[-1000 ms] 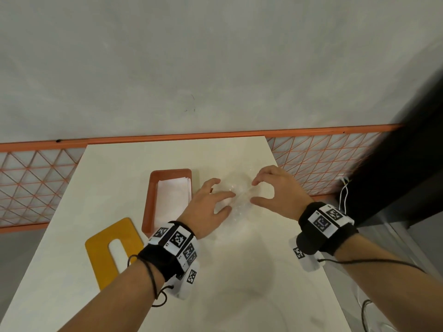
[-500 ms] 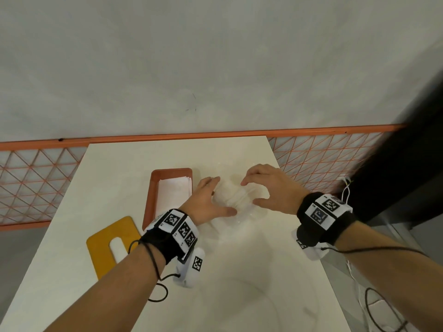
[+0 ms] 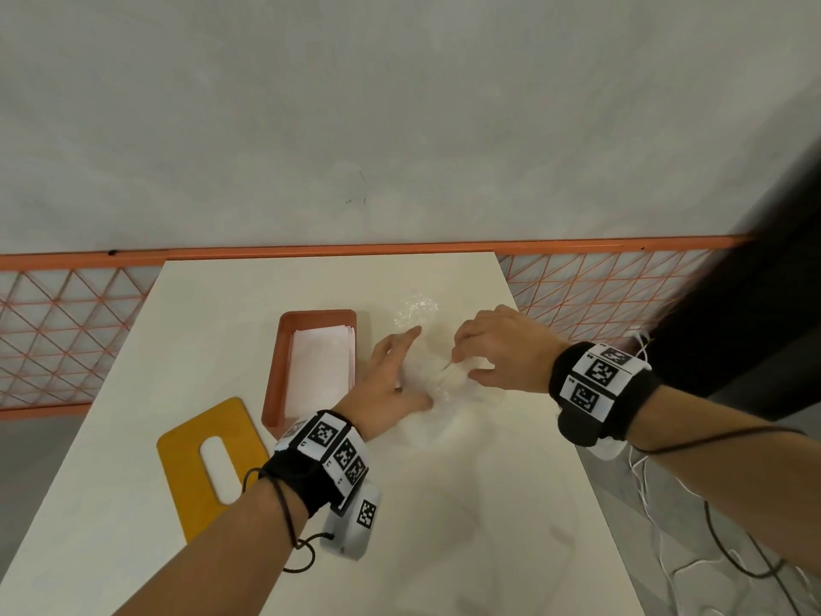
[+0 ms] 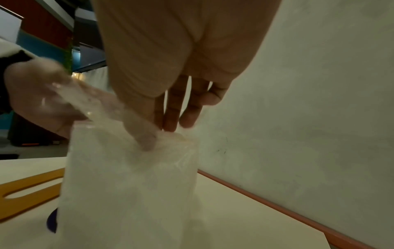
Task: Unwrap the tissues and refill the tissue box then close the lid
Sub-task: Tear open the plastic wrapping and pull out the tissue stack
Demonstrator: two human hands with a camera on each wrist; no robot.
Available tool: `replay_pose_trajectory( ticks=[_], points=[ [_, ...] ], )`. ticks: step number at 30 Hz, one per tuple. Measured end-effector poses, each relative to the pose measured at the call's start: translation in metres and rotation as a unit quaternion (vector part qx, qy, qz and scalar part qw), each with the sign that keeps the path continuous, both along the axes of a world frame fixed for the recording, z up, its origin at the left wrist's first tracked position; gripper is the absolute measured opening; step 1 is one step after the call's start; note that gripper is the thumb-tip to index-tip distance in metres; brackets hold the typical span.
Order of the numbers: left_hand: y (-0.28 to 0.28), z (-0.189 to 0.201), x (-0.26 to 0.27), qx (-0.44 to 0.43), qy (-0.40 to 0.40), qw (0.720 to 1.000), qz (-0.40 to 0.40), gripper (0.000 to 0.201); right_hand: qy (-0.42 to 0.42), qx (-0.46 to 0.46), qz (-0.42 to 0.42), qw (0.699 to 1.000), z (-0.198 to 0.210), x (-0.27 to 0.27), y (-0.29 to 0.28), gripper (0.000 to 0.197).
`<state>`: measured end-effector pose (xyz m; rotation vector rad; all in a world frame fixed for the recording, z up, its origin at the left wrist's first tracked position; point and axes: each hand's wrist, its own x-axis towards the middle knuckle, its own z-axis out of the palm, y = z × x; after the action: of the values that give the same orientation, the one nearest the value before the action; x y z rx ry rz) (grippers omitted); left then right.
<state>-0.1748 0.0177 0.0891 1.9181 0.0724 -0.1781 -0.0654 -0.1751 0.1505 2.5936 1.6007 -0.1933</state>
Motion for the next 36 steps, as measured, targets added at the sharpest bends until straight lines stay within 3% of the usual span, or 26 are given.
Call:
replay_pose_trajectory(
  ticks=[3, 5, 10, 15, 20, 36],
  points=[
    [-0.01, 0.01, -0.001, 0.021, -0.02, 0.999, 0.023, 0.052, 0.033, -0.043, 0.0, 0.999, 0.006, 0.0, 0.004, 0.034],
    [-0.02, 0.011, -0.001, 0.072, -0.011, 0.997, 0.035, 0.046, 0.042, -0.07, 0.002, 0.997, 0.01, 0.001, 0.007, 0.034],
    [-0.032, 0.012, 0.002, 0.088, 0.004, 0.995, 0.057, 0.054, 0.027, -0.12, 0.002, 0.992, 0.015, 0.004, 0.013, 0.034],
    [-0.032, 0.011, 0.003, 0.092, 0.014, 0.995, 0.03, 0.071, -0.083, -0.179, 0.031, 0.98, 0.021, 0.002, 0.016, 0.036],
    [-0.028, 0.013, 0.002, 0.093, 0.023, 0.995, 0.015, 0.076, -0.118, -0.206, 0.053, 0.97, 0.021, -0.002, 0.019, 0.038],
    [-0.013, 0.016, 0.006, 0.089, 0.007, 0.995, -0.045, 0.071, -0.054, -0.178, 0.062, 0.981, 0.028, 0.008, 0.021, 0.027]
  ],
)
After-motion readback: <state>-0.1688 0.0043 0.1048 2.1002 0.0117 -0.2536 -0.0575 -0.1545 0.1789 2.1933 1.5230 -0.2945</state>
